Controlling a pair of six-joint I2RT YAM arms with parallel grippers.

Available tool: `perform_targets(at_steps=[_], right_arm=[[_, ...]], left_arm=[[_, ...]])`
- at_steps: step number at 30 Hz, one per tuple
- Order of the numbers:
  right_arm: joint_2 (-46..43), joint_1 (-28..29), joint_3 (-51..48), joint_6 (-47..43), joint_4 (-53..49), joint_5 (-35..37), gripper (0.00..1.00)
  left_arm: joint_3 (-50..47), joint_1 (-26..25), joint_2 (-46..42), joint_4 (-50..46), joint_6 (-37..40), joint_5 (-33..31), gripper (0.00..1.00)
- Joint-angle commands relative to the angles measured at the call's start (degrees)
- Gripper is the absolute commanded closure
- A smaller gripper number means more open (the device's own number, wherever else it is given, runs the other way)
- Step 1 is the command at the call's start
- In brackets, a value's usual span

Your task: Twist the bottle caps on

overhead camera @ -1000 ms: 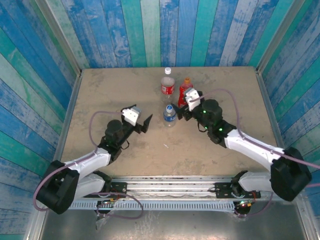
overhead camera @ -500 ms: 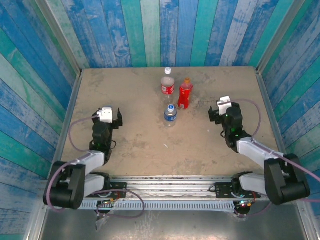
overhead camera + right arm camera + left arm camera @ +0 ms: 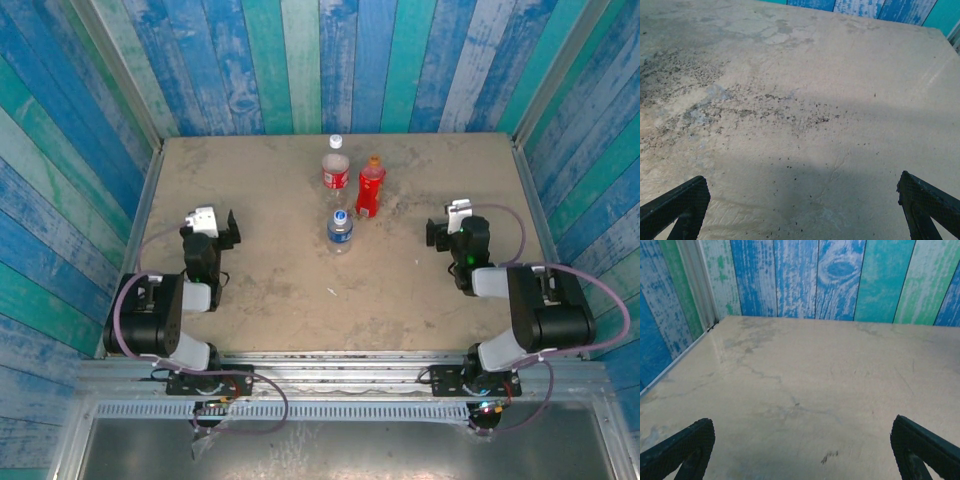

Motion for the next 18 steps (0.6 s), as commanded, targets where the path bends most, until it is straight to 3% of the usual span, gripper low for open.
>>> perform_targets(at_steps=[1, 18], right_arm=[[-0.10, -0.47, 0.95, 1.12, 2.37, -1.66, 0.00], [-0.09, -0.42, 1.19, 0.91, 1.92, -1.92, 0.00]], left_arm=[[0.73, 0.25, 1.31, -0.77, -0.41, 1.09, 0.06], [1.04, 0.22, 1.32, -1.64, 0.28, 2.68, 0.06]])
